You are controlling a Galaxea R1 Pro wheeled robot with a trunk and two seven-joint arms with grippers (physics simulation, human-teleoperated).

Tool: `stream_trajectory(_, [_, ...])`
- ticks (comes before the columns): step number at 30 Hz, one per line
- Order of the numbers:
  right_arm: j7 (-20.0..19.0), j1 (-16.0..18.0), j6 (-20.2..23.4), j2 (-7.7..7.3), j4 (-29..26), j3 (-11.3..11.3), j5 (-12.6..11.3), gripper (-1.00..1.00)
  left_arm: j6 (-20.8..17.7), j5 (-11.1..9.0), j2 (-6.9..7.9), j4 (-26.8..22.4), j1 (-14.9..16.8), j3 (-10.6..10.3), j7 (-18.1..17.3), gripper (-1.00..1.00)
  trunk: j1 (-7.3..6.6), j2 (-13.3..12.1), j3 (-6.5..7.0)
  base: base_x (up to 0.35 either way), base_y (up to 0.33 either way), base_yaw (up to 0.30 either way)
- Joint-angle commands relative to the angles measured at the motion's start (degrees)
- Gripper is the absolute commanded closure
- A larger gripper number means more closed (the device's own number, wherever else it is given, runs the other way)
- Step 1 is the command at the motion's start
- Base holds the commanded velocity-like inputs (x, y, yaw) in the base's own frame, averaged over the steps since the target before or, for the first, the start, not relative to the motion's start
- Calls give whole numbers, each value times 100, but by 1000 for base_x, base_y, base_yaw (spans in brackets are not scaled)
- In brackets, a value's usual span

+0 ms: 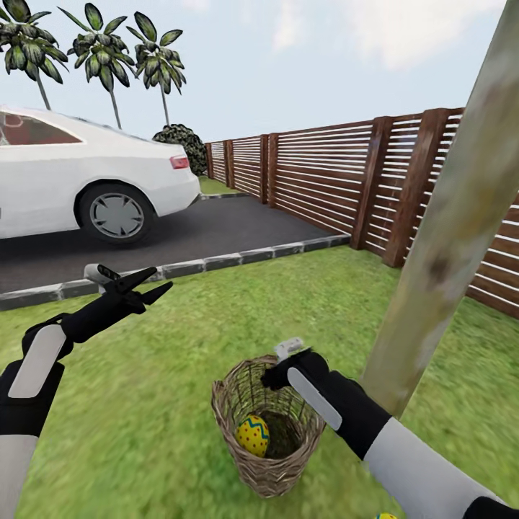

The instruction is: Take the three Easter eggs out of the wicker basket on the lawn in the garden, then place them on the lawn next to a single tree (choose any tree) so that all three eggs are next to the same tree and none are left in the basket.

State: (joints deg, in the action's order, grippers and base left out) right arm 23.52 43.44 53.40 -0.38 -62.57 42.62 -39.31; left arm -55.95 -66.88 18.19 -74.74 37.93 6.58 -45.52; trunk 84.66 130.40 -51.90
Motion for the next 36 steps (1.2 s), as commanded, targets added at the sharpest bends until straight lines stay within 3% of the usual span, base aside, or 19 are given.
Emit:
stream_trajectory(1, [129, 7, 3, 26, 105, 72, -54, -100, -21, 7, 0, 1, 4, 5, -19, -100, -24, -39, 12, 0, 0, 44])
stream_trajectory(6, [241, 6, -64, 170, 815, 167, -37, -100, -21, 6, 0, -5, 4, 2, -19, -100, -24, -39, 12, 0, 0, 10])
stream_trajectory(12, [245, 6, -523, 276, 1532, 170, -26, -100, -21, -8, 3, -4, 4, 10, -31, -100, -24, -39, 12, 0, 0, 0])
stream_trajectory(20, [209, 6, -713, 304, 1761, 194, -14, -100, -21, -9, 9, -6, 4, 11, -36, -100, -24, -39, 12, 0, 0, 0])
stream_trajectory(21, [208, 6, -773, 309, 1760, 264, -15, -100, -21, -9, 9, -6, 4, 11, -36, -100, -24, -39, 12, 0, 0, 0])
stream_trajectory(24, [214, 6, -872, 351, 1748, 779, -8, -100, -21, -9, 9, -6, 4, 10, -33, -100, -24, -39, 12, 0, 0, 0])
stream_trajectory(26, [220, 6, -884, 367, 1735, 936, -7, -100, -21, -9, 9, -6, 4, 10, -31, -100, -24, -39, 12, 0, 0, 0])
stream_trajectory(29, [223, 6, -890, 377, 1720, 1018, -7, -100, -21, -6, 9, -6, 4, 10, -28, -100, -24, -39, 12, 0, 0, 0])
stream_trajectory(36, [223, 6, -892, 380, 1702, 1053, -5, -100, -21, 2, 9, -6, 4, 10, -28, -100, -177, -320, 137, 0, 0, 0])
